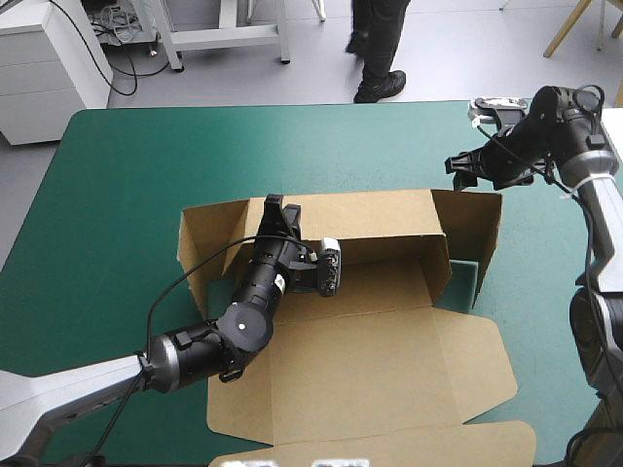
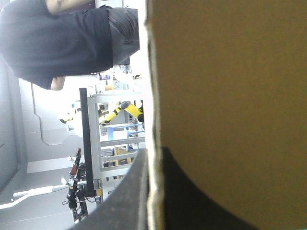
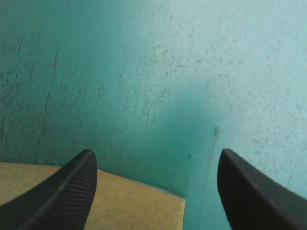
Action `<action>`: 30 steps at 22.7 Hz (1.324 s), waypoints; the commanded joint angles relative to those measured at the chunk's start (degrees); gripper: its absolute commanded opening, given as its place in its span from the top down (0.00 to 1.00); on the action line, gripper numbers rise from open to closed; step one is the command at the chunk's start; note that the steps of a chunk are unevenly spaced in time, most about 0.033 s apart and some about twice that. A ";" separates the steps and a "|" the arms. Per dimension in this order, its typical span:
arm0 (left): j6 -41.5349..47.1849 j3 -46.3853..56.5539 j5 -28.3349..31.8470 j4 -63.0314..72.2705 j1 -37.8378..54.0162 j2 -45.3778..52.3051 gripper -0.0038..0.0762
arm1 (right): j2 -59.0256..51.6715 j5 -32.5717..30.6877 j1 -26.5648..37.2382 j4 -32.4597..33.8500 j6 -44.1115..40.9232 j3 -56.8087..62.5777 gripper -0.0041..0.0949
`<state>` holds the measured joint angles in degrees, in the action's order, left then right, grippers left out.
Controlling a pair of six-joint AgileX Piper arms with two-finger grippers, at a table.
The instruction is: Fold the box
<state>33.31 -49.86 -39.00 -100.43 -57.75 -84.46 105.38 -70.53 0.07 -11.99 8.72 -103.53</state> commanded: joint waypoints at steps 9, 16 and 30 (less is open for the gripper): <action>1.19 -0.93 1.06 -0.14 -0.22 1.49 0.96 | -15.53 1.58 0.42 -2.40 5.71 15.09 0.30; 1.30 -0.93 1.06 1.97 -0.22 1.44 0.96 | -26.81 21.40 0.42 -16.88 24.85 35.03 0.30; 1.30 -0.93 1.27 2.40 -0.22 1.44 0.96 | -40.68 32.49 0.42 -25.97 44.32 53.95 0.30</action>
<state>33.73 -49.91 -39.01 -99.75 -57.75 -84.46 66.26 -37.26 0.07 -35.99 51.63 -48.91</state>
